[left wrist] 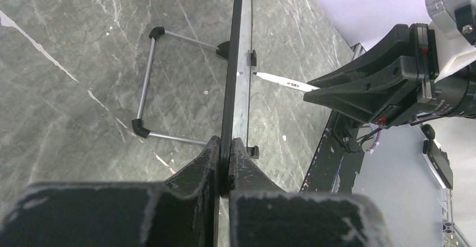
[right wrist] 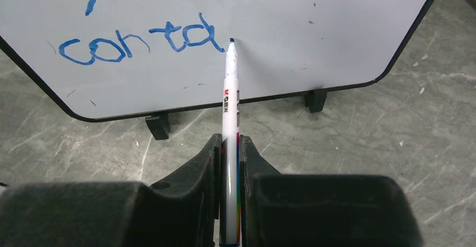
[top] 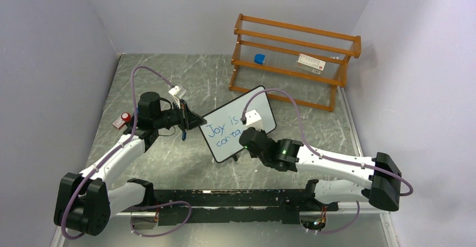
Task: Write a sentence on the whiteboard
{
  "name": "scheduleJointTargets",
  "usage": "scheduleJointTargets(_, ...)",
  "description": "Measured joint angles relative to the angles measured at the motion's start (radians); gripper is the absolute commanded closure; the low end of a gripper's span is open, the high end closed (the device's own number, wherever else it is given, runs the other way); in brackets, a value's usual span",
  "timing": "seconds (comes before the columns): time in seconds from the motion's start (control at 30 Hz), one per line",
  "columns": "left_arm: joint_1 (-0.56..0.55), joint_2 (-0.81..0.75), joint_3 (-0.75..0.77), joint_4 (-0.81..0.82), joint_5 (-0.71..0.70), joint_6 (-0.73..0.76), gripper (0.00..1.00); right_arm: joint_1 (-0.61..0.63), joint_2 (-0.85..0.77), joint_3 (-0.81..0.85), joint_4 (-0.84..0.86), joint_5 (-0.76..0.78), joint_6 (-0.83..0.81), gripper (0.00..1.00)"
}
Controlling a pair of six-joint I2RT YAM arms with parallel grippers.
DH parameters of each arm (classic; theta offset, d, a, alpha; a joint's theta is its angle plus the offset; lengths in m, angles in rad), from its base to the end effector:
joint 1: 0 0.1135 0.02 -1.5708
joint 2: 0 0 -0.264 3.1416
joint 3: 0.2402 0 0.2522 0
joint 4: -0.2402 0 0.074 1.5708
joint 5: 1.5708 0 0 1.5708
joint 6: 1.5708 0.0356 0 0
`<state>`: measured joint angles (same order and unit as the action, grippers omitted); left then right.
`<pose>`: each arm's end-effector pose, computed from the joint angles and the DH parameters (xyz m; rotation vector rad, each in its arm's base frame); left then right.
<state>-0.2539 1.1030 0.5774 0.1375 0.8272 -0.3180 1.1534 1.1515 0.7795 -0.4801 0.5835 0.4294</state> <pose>0.2197 -0.0841 0.2410 0.5059 1.9442 -1.1765 0.1115 0.2030 0.2434 -0.5566 2.1831 0.1257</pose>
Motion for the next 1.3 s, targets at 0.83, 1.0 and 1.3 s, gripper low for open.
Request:
scheduleJointTargets(0.83, 0.000, 0.000, 0.084, -0.151, -0.114, 0.102, 0.72, -0.021, -0.054, -0.002, 0.011, -0.022, -0.031, 1.00)
scheduleJointTargets(1.0, 0.002, -0.011, 0.102, -0.195, -0.185, 0.133, 0.60, -0.021, -0.090, -0.002, 0.012, -0.037, -0.034, 1.00)
scheduleJointTargets(1.3, 0.005, -0.105, 0.134, -0.325, -0.317, 0.183, 0.36, -0.022, -0.117, -0.002, -0.001, -0.072, -0.034, 1.00)
